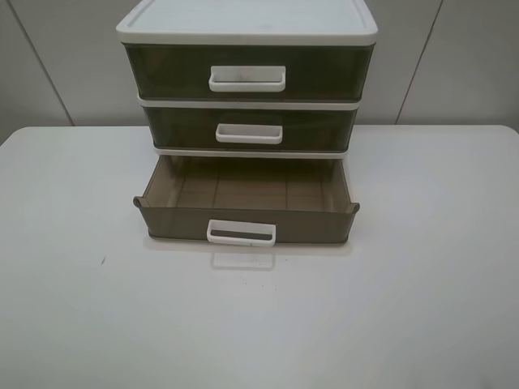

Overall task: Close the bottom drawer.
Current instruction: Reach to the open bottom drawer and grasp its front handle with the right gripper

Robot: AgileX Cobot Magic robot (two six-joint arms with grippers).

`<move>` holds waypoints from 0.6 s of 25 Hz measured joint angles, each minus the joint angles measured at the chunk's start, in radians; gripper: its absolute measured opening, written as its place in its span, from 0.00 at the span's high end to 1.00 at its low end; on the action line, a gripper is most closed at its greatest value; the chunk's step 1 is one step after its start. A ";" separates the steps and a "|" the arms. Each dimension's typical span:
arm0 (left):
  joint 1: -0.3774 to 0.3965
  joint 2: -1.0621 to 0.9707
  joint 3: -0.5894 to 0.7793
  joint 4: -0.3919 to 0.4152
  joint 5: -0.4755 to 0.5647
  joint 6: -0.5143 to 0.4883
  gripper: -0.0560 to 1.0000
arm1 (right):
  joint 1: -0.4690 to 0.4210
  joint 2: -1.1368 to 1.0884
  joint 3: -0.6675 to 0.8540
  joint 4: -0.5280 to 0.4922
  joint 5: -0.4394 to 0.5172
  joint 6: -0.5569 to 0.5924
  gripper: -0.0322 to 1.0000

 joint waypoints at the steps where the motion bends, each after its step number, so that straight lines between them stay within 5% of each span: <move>1: 0.000 0.000 0.000 0.000 0.000 0.000 0.27 | 0.000 0.056 -0.022 0.008 -0.018 0.000 0.17; 7: 0.000 0.000 0.000 0.000 0.000 0.000 0.27 | 0.040 0.303 -0.066 0.114 -0.191 0.000 0.17; 11: 0.000 0.000 0.000 0.000 0.000 0.000 0.27 | 0.219 0.444 -0.066 0.137 -0.261 0.000 0.17; 15: 0.000 0.000 0.000 0.000 0.000 0.000 0.27 | 0.419 0.618 -0.066 0.156 -0.457 0.000 0.17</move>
